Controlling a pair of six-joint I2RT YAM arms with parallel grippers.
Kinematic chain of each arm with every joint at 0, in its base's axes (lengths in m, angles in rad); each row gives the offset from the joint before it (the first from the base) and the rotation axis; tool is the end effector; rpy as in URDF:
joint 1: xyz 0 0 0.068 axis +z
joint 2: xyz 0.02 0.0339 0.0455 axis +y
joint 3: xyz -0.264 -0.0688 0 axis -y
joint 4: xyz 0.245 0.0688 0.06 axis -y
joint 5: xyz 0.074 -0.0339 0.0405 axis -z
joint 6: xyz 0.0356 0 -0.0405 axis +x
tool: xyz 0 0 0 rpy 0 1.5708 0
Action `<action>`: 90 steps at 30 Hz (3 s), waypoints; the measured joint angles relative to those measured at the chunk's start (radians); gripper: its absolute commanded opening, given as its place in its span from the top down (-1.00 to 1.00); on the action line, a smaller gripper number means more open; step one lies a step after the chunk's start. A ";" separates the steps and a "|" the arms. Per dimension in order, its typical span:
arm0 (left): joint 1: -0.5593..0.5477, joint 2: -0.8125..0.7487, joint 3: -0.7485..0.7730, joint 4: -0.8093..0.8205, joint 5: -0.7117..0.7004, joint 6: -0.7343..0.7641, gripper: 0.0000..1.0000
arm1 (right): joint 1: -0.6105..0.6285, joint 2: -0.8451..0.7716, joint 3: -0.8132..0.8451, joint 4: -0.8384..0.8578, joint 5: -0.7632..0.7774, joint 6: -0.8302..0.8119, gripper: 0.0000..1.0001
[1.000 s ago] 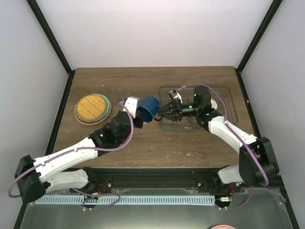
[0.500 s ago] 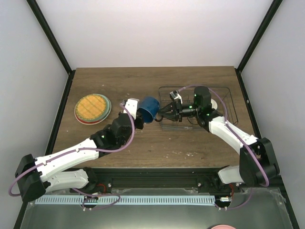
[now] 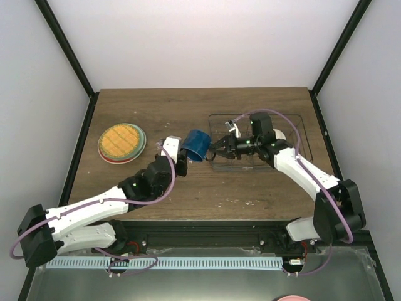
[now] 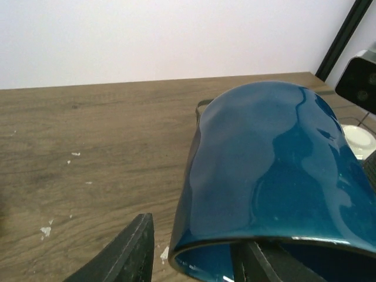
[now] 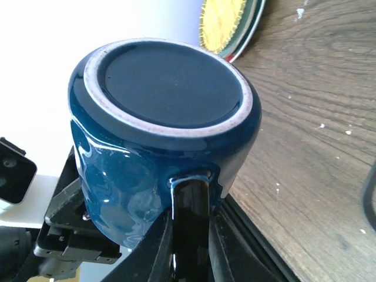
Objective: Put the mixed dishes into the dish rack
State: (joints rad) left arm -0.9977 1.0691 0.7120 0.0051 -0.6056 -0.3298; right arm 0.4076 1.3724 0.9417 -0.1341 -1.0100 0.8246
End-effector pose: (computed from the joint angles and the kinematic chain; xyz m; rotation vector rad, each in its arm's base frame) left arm 0.1474 -0.1911 0.2799 0.2227 1.8584 -0.3364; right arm 0.2581 0.1443 0.2748 -0.2054 2.3611 1.7439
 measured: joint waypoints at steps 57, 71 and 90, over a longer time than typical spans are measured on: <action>0.003 -0.097 0.180 -0.840 0.047 -0.304 -1.00 | 0.002 -0.095 0.160 -1.065 1.684 0.275 0.99; 0.003 -0.112 0.152 -0.797 0.075 -0.265 -0.99 | -0.006 0.089 0.136 -1.124 1.822 0.446 0.97; 0.010 -0.110 0.151 -0.791 0.077 -0.257 -0.99 | -0.012 0.205 0.103 -1.004 1.796 0.417 0.39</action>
State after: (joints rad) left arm -0.9878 0.9592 0.8627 -0.7860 -0.5285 -0.5873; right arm 0.3958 1.5772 1.0451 -1.1385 0.7860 1.2411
